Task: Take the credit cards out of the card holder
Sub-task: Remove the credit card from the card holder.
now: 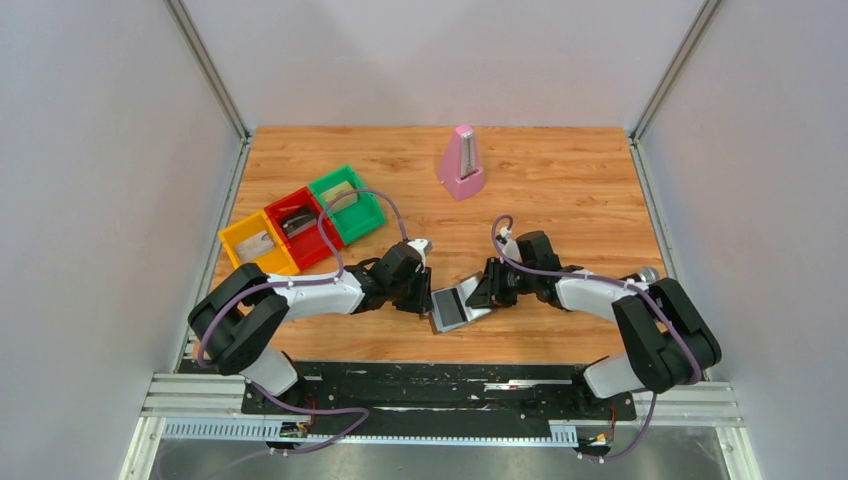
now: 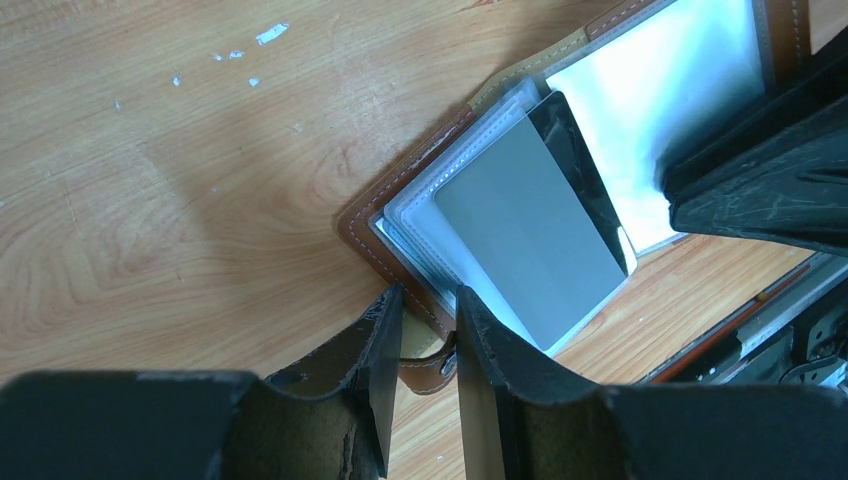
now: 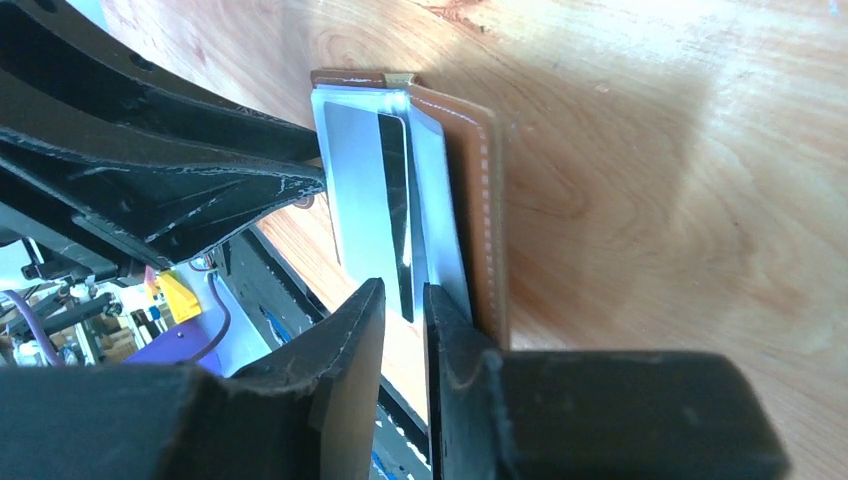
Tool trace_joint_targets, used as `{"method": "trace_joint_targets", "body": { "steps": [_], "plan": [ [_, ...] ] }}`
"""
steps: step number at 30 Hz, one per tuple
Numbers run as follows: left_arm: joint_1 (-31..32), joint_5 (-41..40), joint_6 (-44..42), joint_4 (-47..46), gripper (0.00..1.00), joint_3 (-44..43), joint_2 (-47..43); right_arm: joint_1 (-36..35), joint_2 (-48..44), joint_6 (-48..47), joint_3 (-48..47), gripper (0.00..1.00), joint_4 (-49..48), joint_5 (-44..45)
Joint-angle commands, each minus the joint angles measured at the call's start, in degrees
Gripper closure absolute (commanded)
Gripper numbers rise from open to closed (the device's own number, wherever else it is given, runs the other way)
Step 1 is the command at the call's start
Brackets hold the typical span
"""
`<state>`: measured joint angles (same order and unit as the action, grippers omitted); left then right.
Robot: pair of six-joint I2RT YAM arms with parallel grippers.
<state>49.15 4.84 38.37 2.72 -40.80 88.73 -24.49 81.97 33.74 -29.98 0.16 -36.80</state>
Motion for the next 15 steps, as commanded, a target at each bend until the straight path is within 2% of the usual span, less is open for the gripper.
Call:
{"method": "trace_joint_targets", "body": {
  "steps": [1, 5, 15],
  "plan": [
    [0.2, -1.0, -1.4, 1.1, 0.65, -0.6, 1.5, -0.2, 3.3, -0.4, -2.6, 0.76, -2.7, -1.6],
    [0.1, -1.1, -1.3, 1.0, 0.66, -0.5, 1.4, -0.9, 5.9, -0.1, -3.4, 0.71, -3.3, -0.5],
    [0.2, -0.8, -1.3, 0.6, 0.66, -0.4, 2.2, -1.5, 9.5, 0.5, -3.1, 0.69, -5.8, -0.6]
  ]
}}
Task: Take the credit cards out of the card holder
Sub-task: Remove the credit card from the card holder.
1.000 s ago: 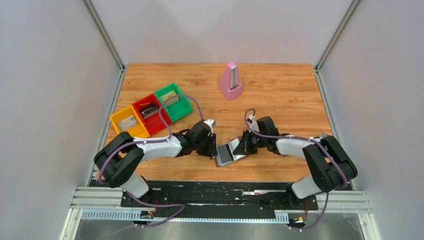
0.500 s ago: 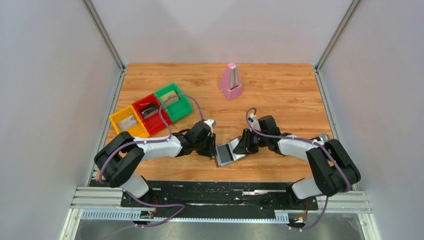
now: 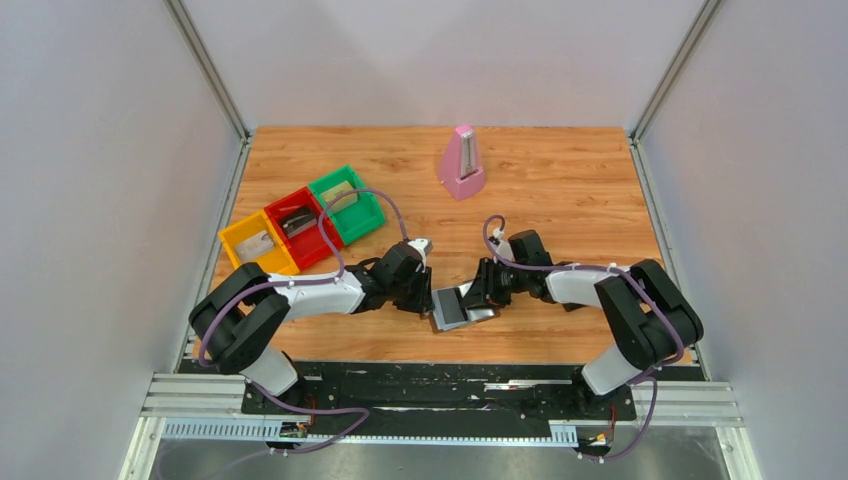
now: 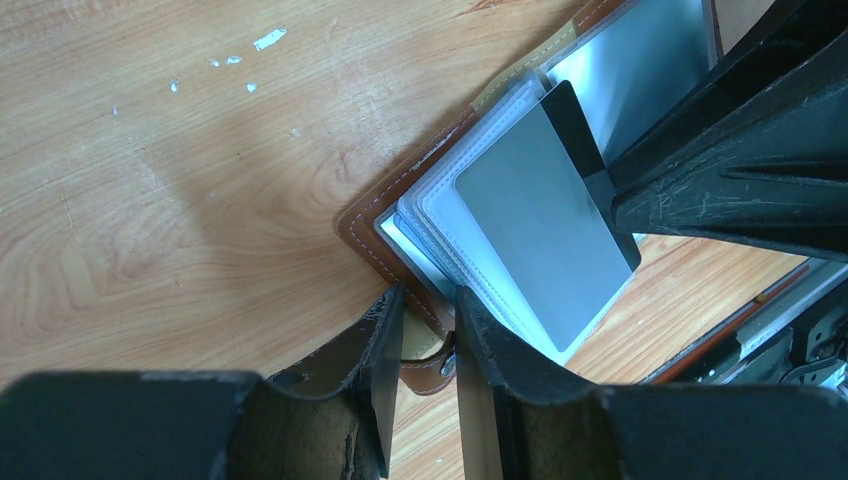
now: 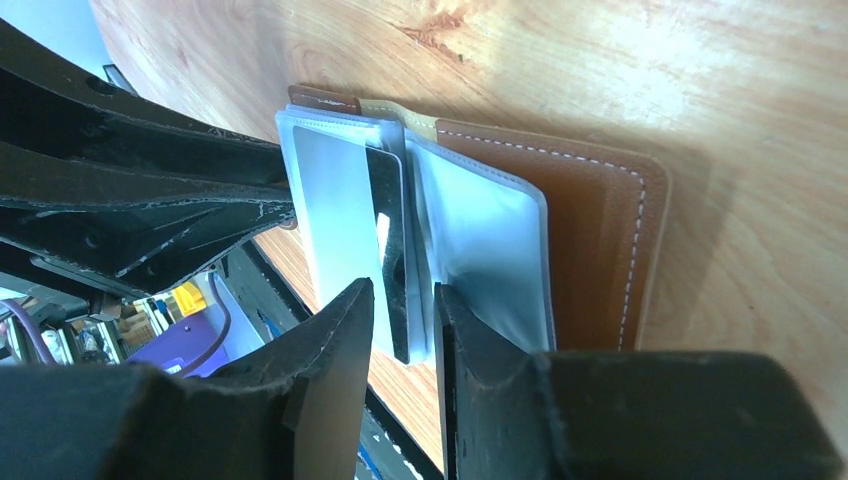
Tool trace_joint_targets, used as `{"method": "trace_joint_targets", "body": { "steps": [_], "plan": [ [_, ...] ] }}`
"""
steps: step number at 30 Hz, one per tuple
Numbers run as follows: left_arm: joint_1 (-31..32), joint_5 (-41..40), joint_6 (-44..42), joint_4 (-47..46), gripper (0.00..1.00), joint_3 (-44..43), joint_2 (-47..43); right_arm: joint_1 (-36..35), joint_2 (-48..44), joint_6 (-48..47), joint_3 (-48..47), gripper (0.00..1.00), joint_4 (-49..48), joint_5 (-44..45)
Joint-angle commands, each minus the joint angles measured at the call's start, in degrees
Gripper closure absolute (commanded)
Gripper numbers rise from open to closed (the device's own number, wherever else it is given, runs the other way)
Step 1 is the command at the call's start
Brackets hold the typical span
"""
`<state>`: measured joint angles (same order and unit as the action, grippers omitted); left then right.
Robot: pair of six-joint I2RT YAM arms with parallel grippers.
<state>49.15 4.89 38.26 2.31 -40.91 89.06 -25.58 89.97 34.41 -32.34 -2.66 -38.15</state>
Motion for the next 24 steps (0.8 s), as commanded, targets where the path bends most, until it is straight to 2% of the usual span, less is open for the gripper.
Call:
{"method": "trace_joint_targets", "body": {
  "steps": [1, 10, 15, 18, 24],
  "plan": [
    [0.1, -0.8, -1.1, 1.0, 0.66, -0.3, 1.9, -0.4, 1.7, -0.1, -0.7, 0.69, -3.4, 0.4],
    [0.2, -0.8, -1.0, 1.0, 0.66, -0.3, 1.9, -0.3, 3.4, 0.6, -0.3, 0.74, -5.9, -1.6],
    [0.2, -1.3, -1.2, 1.6, 0.67, -0.5, 1.9, -0.2, 2.4, 0.8, 0.4, 0.93, -5.5, 0.3],
    [0.2, -3.1, -1.3, 3.2, 0.67, -1.2, 2.7, 0.5, 1.1, 0.5, 0.6, 1.00, -4.6, 0.8],
    [0.2, -3.8, -1.7, 3.9, 0.68, -1.5, 3.8, 1.2, -1.8, -1.4, -0.2, 1.00, 0.3, 2.8]
  ]
}}
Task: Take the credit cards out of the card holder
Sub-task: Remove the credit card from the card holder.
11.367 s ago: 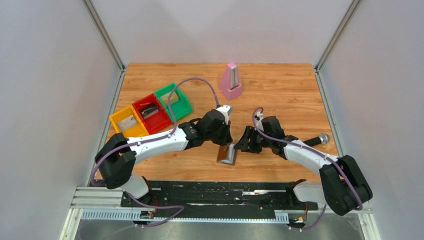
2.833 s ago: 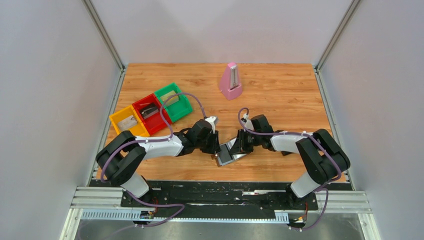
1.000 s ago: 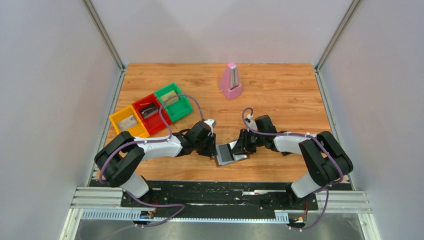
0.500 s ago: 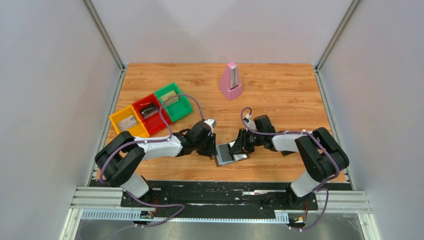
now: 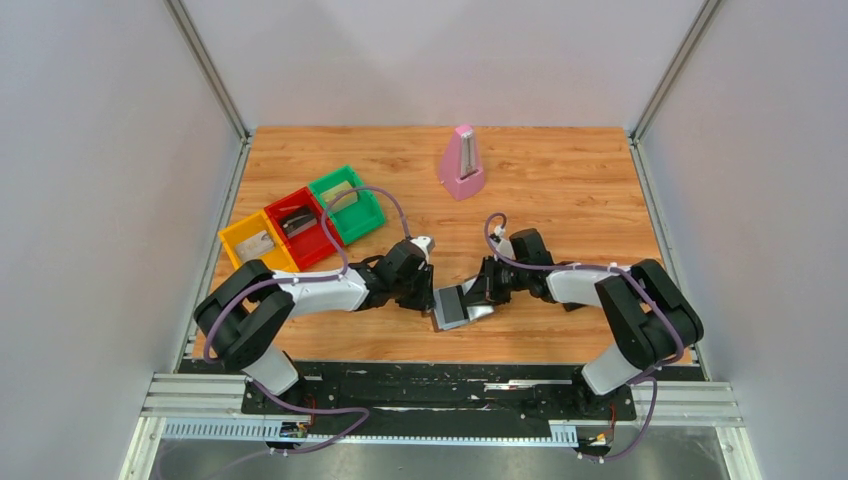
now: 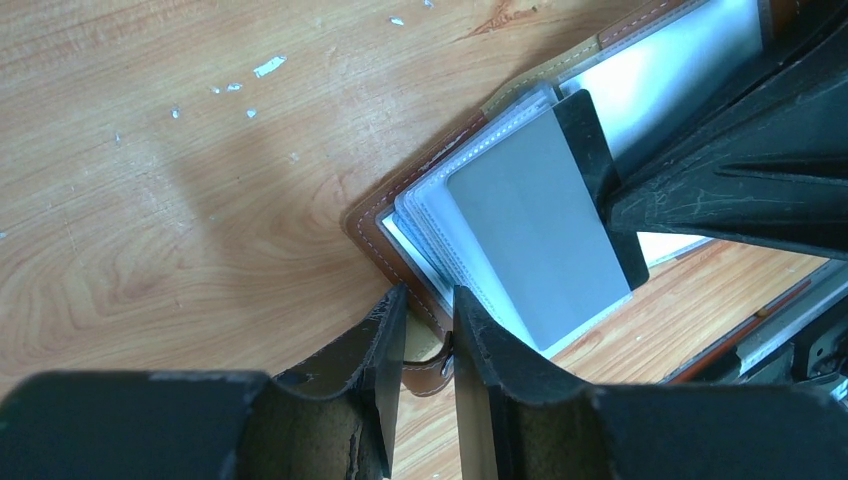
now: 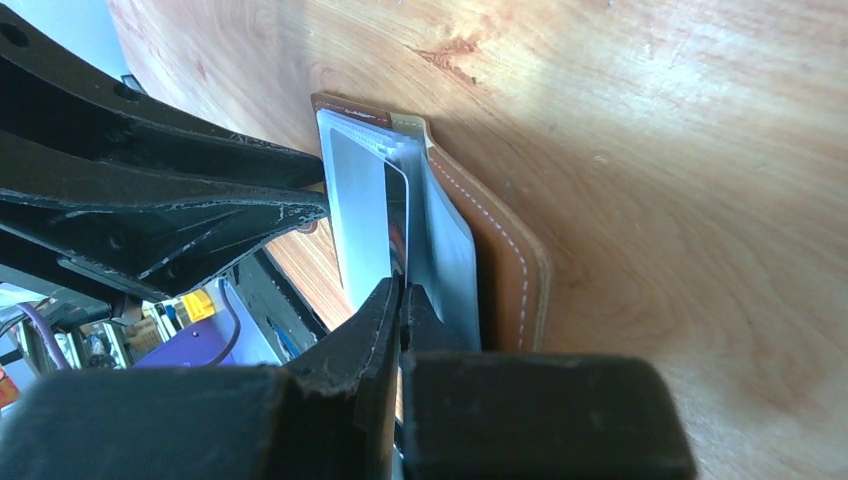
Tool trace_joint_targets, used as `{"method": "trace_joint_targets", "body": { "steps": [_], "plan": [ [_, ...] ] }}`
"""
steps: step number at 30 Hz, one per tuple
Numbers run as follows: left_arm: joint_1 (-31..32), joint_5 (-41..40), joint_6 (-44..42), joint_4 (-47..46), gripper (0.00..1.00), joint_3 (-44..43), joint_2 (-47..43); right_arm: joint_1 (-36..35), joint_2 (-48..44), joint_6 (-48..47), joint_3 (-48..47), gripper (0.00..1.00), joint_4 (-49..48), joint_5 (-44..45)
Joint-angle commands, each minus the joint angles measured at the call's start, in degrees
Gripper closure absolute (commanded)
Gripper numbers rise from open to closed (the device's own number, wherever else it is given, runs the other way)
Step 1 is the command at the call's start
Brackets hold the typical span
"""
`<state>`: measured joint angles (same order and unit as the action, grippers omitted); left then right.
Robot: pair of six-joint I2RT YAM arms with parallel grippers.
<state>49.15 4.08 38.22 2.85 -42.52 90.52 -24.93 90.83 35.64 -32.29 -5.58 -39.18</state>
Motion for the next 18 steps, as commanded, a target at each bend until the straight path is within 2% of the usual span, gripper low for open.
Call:
{"method": "trace_joint_targets", "body": {
  "steps": [1, 18],
  "plan": [
    [0.2, -3.0, -1.7, 3.3, 0.68, -0.1, 2.5, 0.7, -3.2, -2.8, -0.2, 1.00, 4.0, 4.2],
    [0.2, -1.7, -3.0, 3.8, 0.67, -4.1, 4.2, 4.2, -13.6, -7.0, -4.0, 1.00, 18.5, 11.7]
  ]
}}
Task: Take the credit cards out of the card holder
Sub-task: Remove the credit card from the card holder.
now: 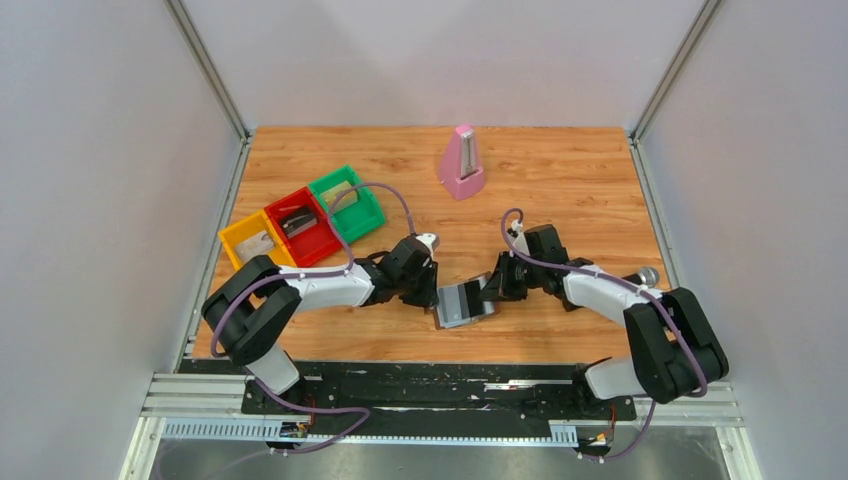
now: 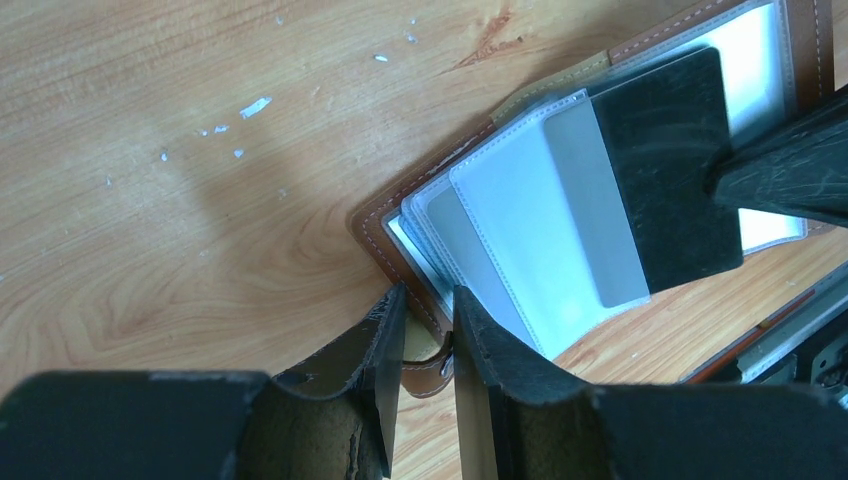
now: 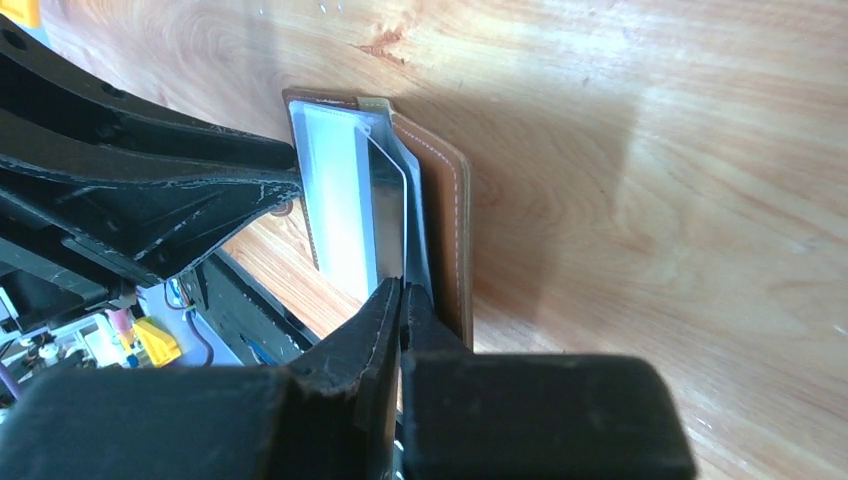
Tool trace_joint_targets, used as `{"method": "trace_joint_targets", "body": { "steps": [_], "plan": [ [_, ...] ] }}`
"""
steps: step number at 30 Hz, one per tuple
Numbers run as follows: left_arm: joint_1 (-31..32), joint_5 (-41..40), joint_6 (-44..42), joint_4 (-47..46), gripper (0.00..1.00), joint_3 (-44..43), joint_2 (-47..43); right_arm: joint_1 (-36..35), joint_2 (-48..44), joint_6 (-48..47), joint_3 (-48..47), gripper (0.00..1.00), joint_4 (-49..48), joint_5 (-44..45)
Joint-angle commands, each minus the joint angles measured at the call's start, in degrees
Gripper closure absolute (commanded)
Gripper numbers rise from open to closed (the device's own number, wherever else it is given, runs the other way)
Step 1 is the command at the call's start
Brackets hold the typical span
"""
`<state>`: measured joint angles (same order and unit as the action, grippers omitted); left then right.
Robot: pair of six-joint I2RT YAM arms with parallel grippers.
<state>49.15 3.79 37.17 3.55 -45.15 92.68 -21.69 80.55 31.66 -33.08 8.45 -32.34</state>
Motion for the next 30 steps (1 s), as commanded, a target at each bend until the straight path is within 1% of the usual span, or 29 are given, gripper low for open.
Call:
{"method": "trace_joint_targets", "body": {
  "steps": [1, 3, 7, 11, 14, 17, 22, 26, 28, 30],
  "plan": [
    [0.2, -0.5, -1.9, 3.1, 0.67, -1.9, 2.2, 1.0, -4.1, -3.5, -3.9, 1.00, 5.6, 6.1],
    [0.2, 1.1, -1.8, 4.0, 0.67, -4.2, 2.4, 1.0, -6.0, -4.0, -4.9, 1.00, 6.9, 8.1],
    [0.1, 1.5, -1.6, 8.3, 0.58, -9.2, 0.6, 0.9, -8.6, -5.1, -6.6, 1.00, 7.2, 10.3],
    [0.1, 0.9, -0.9, 12.0, 0.50, -13.7, -2.4, 0.7, -9.4, -8.4, -7.9, 1.00, 6.9, 12.2],
    [0.1, 1.1, 0.3, 13.2, 0.46, -15.5, -3.6, -0.4, -11.0, -12.4, -7.5, 1.00, 4.7, 13.8],
    [-0.2, 1.3, 1.7, 14.0, 0.43, -16.3, -5.3, -2.9, -14.9, -16.6, -4.0, 1.00, -1.1, 17.0],
    [-2.7, 4.2, 4.9, 13.2, 0.40, -15.6, -9.4, -7.8, -23.4, -24.2, 3.3, 1.00, -16.1, 20.8],
    [-6.1, 7.3, 7.2, 12.3, 0.37, -14.0, -13.3, -11.4, -24.1, -32.6, 5.6, 1.00, -23.2, 22.9],
    [-8.1, 9.8, 8.4, 11.9, 0.35, -13.3, -15.0, -14.0, -24.0, -39.0, 6.8, 1.00, -26.2, 21.8],
    [-9.8, 11.8, 9.4, 11.6, 0.33, -12.6, -17.5, -17.1, -24.3, -43.7, 8.8, 1.00, -31.6, 24.0]
  ]
}}
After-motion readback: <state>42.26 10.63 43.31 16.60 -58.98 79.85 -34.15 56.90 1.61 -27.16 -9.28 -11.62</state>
